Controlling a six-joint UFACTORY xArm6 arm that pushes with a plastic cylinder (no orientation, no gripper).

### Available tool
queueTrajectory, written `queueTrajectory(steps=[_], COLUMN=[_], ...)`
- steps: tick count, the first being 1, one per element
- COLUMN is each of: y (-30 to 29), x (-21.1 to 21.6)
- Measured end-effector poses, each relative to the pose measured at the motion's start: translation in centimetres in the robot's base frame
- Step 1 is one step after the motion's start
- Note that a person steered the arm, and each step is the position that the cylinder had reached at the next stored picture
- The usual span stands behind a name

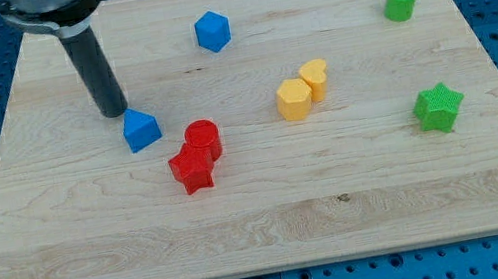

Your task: Slide the blue triangle vertically above the red circle

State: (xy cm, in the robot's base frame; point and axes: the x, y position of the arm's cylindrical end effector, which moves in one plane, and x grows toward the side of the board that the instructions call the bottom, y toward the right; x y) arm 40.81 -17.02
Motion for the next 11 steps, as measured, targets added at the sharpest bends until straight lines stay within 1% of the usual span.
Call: queueTrajectory(steps=[1, 2, 3, 4, 5, 6, 7, 8, 9, 10, 11], y=[-3.8, -4.1, -1.5, 2.0, 4.1, 1.4, -0.4, 0.4, 3.9, 6.8, 7.7], x=[2.7, 6.3, 8.0, 3.6, -0.5, 1.3, 5.6, 8.2, 6.3, -0.1, -5.1])
